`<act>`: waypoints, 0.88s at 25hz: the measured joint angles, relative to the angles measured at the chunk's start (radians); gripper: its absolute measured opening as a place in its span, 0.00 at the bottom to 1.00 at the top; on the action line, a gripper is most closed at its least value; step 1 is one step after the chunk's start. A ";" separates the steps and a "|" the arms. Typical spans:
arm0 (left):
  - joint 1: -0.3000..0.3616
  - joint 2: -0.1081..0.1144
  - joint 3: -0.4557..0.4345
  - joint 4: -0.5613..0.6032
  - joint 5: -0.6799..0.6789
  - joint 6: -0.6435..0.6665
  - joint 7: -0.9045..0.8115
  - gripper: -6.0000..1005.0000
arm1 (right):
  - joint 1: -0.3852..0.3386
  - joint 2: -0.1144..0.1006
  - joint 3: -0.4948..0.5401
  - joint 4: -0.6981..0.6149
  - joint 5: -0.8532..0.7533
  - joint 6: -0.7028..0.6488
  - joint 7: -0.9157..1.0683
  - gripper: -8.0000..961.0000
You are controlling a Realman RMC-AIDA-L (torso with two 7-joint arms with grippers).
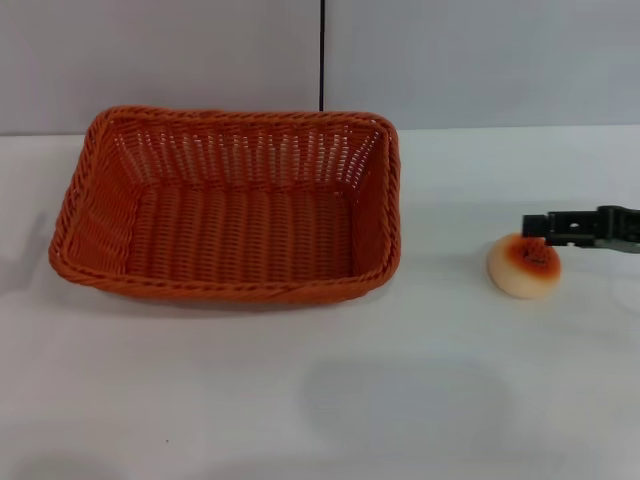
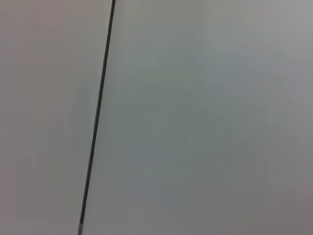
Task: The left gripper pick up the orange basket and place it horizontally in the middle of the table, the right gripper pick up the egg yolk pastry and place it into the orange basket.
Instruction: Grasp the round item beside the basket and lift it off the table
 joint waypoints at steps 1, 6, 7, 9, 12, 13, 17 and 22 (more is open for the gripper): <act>0.003 0.000 -0.001 0.000 0.000 0.002 0.000 0.68 | 0.002 0.000 0.000 0.012 -0.002 0.007 0.001 0.66; 0.022 0.000 -0.003 -0.001 0.000 0.006 0.000 0.68 | -0.022 0.008 -0.011 0.002 -0.020 0.017 0.067 0.66; 0.025 0.001 -0.003 0.000 0.000 0.007 0.000 0.68 | -0.022 0.008 -0.011 0.002 -0.020 0.017 0.067 0.66; 0.029 0.002 -0.005 0.000 0.000 0.007 0.001 0.68 | -0.034 0.015 -0.032 -0.024 -0.037 0.018 0.101 0.66; 0.030 0.002 -0.007 0.000 0.000 0.007 0.001 0.68 | -0.049 0.023 -0.082 -0.066 -0.061 0.025 0.144 0.66; 0.030 0.002 -0.007 0.000 0.000 0.007 0.001 0.68 | -0.051 0.023 -0.093 -0.073 -0.066 0.027 0.154 0.66; 0.024 0.002 -0.008 0.000 0.000 0.001 0.001 0.68 | -0.053 0.013 -0.098 -0.059 -0.069 0.056 0.160 0.66; 0.022 0.002 -0.008 0.000 0.000 0.001 0.001 0.68 | -0.044 0.004 -0.099 -0.013 -0.078 0.099 0.150 0.66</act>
